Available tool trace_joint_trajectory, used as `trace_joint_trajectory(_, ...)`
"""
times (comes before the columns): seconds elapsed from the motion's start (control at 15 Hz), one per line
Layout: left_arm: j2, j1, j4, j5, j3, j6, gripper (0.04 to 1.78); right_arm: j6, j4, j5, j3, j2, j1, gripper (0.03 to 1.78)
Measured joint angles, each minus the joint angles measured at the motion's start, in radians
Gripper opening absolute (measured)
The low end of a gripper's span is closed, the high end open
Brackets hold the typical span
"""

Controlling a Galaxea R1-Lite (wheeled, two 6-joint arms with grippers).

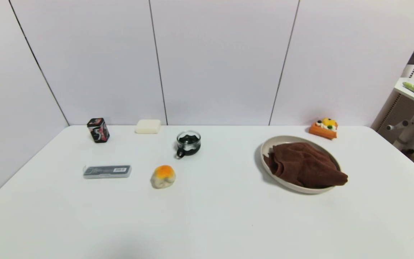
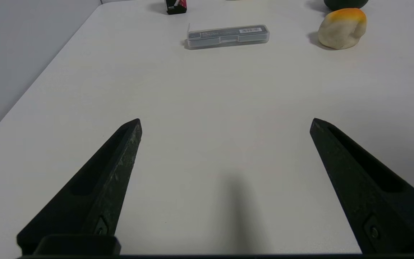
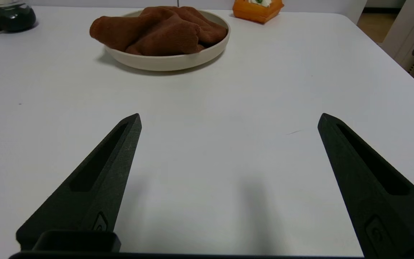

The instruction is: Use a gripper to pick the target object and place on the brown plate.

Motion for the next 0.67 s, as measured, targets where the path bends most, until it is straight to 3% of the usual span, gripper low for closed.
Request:
trace_joint_trajectory(0.4,0.0,0.0,0.0,0.0,0.0,0.0,1.69,-0.047,0.001,-0.01,0.0,0.0,0.0,1.69)
trace_joint_trajectory(0.67,0.0,0.0,0.0,0.0,0.0,0.0,1.69,-0.046,0.0,-0.001,-0.001,0.0,0.0,1.69)
